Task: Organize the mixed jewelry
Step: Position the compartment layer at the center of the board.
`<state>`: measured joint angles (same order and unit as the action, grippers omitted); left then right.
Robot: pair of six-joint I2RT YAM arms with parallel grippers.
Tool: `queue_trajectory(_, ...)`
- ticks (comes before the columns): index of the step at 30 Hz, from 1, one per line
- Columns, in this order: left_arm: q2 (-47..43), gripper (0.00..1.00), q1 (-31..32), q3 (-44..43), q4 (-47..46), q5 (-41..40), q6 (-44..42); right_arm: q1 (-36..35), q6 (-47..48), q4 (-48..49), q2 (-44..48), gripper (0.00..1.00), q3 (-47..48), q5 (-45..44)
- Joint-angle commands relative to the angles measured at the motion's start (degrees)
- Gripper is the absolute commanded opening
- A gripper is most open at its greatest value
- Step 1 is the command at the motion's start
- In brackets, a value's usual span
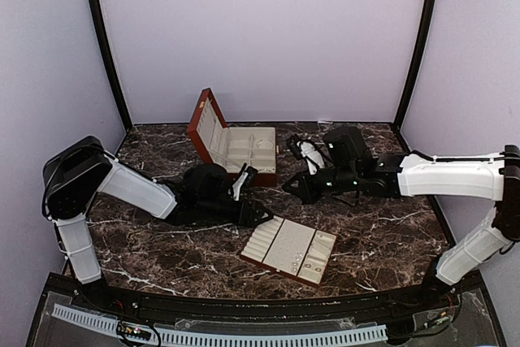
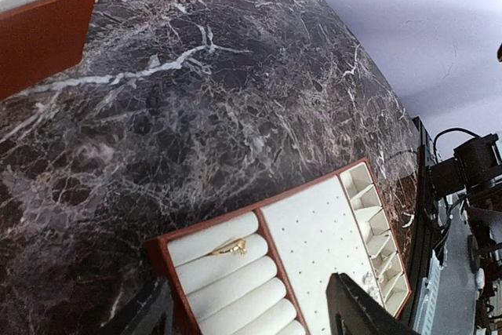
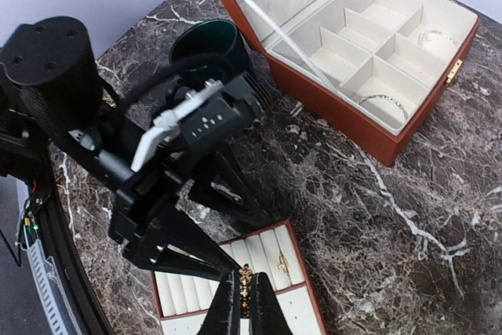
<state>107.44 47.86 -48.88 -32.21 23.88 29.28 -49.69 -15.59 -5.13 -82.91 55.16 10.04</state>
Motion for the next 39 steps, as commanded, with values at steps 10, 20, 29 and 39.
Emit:
queue_trajectory(10, -10.3, 0.49, 1.9, 7.1, 10.2, -5.3, -5.6, -7.5, 1.8, 4.4, -9.7, 0.0, 0.5, -9.8)
queue_trajectory(20, -9.1, 0.37, 2.7, 7.8, 11.3, -4.8, -6.4, -9.4, 4.6, 6.8, -14.6, 0.0, 0.7, -12.1)
queue_trajectory(29, -8.9, 0.32, 2.8, 7.8, 12.0, -5.8, -6.8, -9.4, 6.8, 6.9, -17.8, 0.0, 1.9, -12.4)
queue_trajectory(39, -8.6, 0.27, 2.9, 7.9, 12.9, -6.5, -6.9, -9.3, 8.5, 7.1, -20.1, 0.0, 2.4, -13.3)
